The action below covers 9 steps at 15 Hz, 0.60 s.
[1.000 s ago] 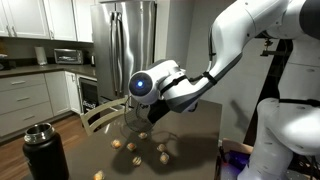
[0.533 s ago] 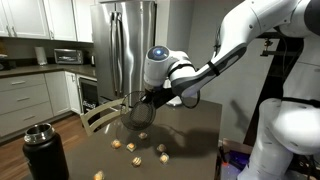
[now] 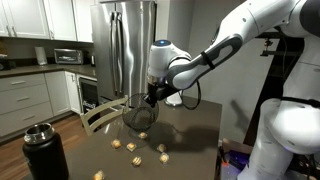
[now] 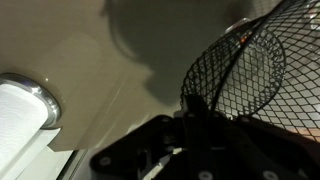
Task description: Pour the packets out of the basket onto the counter
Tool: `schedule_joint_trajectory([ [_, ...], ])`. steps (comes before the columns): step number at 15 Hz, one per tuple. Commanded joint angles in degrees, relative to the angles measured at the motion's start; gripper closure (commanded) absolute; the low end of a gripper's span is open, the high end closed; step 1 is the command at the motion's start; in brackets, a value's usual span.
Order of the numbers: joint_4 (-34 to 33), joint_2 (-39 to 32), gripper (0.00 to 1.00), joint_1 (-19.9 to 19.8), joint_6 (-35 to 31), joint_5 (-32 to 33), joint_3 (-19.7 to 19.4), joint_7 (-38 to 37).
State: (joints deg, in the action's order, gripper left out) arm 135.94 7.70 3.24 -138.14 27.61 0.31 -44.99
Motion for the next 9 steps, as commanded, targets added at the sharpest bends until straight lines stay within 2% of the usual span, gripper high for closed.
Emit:
schedule_joint_trajectory([
  [1,-1.06,-0.41,0.99,-1.94,-1.86,-9.61,-0.57,9.17],
  [9,-4.49,-3.37,0.99,-4.23,-4.70,-29.17,-3.43,23.77],
])
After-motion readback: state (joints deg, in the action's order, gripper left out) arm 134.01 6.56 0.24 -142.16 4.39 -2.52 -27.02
